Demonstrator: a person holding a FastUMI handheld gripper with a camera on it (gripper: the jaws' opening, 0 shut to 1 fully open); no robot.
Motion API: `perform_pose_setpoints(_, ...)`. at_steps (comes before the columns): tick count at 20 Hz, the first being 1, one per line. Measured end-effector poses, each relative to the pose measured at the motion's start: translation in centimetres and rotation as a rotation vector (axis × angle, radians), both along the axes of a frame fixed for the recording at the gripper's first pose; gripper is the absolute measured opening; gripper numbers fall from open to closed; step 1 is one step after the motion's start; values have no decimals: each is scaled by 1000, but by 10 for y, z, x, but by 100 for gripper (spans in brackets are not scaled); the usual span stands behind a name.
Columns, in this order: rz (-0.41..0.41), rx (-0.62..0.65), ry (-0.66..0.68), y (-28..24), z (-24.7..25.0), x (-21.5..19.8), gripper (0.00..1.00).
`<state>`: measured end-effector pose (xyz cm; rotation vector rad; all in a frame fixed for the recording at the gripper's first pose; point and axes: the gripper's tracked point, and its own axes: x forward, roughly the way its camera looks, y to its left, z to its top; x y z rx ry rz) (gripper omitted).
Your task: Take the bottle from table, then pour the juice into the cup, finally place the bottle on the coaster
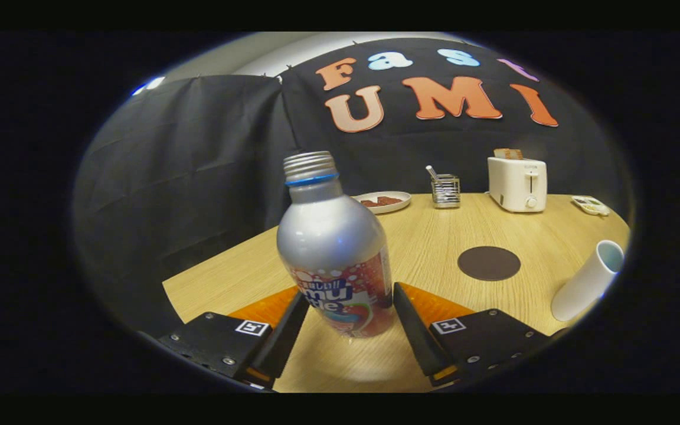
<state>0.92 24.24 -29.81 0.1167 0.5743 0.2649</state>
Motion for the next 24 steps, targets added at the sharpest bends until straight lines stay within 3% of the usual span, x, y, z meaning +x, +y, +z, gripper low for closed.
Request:
perform_pose_setpoints(4,-15,8,0,-3,3,-1,81)
perform_pose_setpoints(11,-58,131,-21,-19,34,-8,77)
perform_pose_setpoints(24,-313,502,90,-90,49,-25,77)
